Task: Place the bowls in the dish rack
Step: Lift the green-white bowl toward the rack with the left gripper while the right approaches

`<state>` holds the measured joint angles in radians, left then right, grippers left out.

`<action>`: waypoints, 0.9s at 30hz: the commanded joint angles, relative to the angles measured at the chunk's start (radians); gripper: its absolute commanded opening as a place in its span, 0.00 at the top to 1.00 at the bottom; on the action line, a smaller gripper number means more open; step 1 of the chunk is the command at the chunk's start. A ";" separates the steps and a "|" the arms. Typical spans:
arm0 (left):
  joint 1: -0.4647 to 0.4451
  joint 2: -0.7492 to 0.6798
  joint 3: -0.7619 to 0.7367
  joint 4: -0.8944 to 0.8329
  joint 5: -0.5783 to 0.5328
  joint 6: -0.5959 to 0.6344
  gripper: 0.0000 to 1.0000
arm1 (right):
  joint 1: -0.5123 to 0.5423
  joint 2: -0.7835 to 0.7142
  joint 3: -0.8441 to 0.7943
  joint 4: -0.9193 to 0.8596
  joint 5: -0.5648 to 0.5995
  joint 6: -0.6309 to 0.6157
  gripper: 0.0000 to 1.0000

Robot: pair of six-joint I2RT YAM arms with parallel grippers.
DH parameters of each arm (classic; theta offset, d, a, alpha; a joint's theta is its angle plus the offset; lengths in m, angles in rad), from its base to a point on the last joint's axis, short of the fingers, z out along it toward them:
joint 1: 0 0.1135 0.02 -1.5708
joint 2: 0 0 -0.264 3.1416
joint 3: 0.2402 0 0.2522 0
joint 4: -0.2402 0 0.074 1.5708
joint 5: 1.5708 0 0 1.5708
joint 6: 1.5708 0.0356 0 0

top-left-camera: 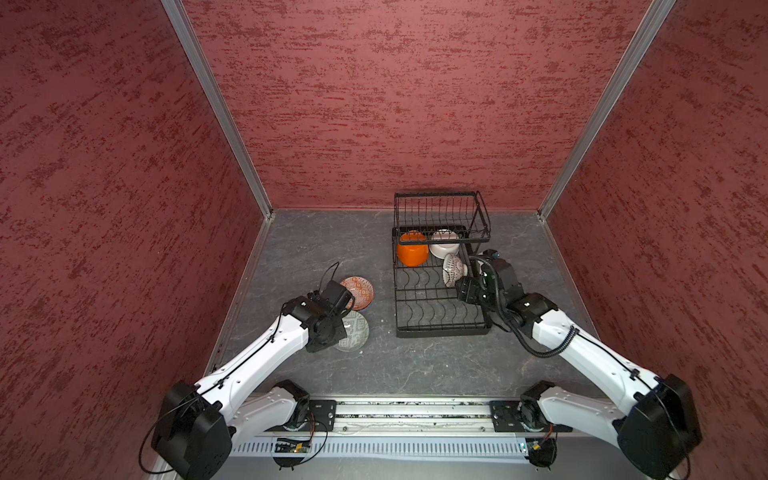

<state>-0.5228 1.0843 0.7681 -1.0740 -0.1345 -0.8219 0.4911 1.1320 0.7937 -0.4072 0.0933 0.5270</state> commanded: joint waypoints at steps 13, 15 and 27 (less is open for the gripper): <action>0.009 0.011 0.007 0.037 -0.016 0.020 1.00 | 0.007 0.009 0.013 0.018 -0.010 0.003 0.24; 0.010 0.009 0.020 0.037 -0.017 0.029 1.00 | 0.007 0.011 0.016 0.015 -0.012 0.001 0.24; 0.033 -0.065 0.095 0.064 -0.010 0.100 1.00 | 0.008 0.024 0.040 0.011 -0.033 -0.015 0.24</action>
<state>-0.4995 1.0431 0.8223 -1.0462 -0.1406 -0.7551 0.4923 1.1484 0.7944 -0.4072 0.0753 0.5190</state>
